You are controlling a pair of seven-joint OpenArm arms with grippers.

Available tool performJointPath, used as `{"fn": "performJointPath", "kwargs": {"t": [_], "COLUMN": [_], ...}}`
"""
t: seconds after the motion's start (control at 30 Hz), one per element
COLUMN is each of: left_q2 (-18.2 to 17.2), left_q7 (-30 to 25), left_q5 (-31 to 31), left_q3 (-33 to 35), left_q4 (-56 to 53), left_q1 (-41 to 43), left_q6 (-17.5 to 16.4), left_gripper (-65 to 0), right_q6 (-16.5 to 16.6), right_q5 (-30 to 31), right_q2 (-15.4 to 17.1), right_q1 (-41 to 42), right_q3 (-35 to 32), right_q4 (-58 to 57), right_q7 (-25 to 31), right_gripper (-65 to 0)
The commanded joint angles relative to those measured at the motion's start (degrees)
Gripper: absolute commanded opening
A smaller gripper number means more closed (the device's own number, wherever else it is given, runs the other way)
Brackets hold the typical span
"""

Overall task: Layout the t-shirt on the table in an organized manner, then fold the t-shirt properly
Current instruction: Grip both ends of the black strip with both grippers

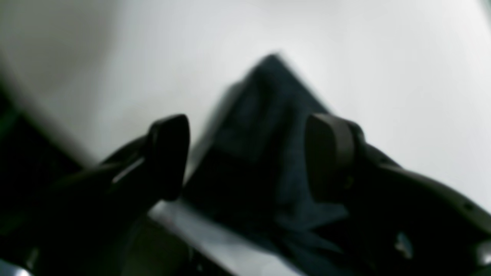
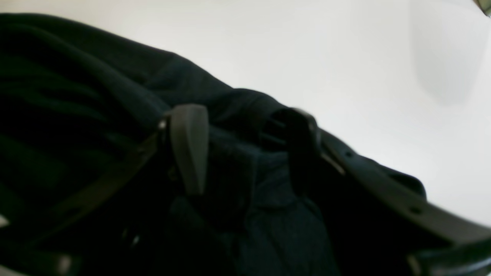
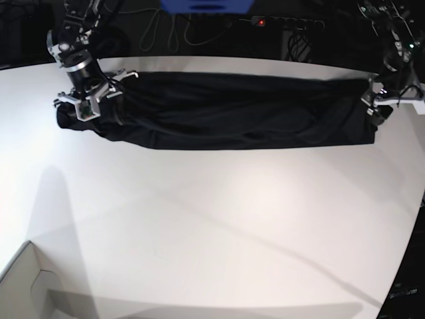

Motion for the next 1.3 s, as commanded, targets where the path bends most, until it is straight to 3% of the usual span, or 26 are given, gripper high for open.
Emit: {"fn": "performJointPath", "kwargs": {"t": [0.0, 0.23, 0.43, 0.97, 1.13, 1.2, 1.27], "left_q2": [-1.25, -1.69, -2.66, -2.57, -3.71, -4.15, -4.51], "left_q7": [-0.68, -0.68, -1.12, -1.12, -1.12, -1.12, -1.21], "left_q5": [0.21, 6.45, 6.89, 6.89, 6.89, 6.89, 6.89], "left_q3": [-0.27, -0.18, 4.13, 5.10, 9.67, 11.16, 11.60], "left_q4": [-0.33, -4.64, -6.75, -16.42, -17.12, -18.35, -20.29], "left_q1": [-0.51, -2.79, -3.76, -6.48, -6.04, -5.96, -6.40], "left_q6": [-0.94, -2.00, -5.07, -5.51, -5.51, -5.51, -5.60], "left_gripper": [-19.7, -19.6, -19.6, -19.6, -20.3, -23.8, -31.3], "right_q6": [-0.21, -0.21, -0.21, -0.21, -0.21, -0.21, -0.21], "right_q5": [1.02, 1.02, 1.02, 1.02, 0.93, 0.84, 0.84], "right_q2": [0.20, 0.20, 0.29, 0.55, 0.55, 0.55, 0.55], "right_q1": [0.12, 0.12, 0.20, 0.20, 1.17, 1.17, 1.44], "right_q3": [0.05, 0.05, 0.05, 0.05, 0.05, 0.05, 0.14], "right_q4": [0.95, 0.95, 0.95, 1.03, 1.03, 1.03, 1.12], "right_q7": [1.71, 1.71, 1.71, 1.71, 1.71, 1.71, 1.71], "right_gripper": [-32.1, -32.1, -32.3, -32.3, -32.3, -32.3, -32.3]}}
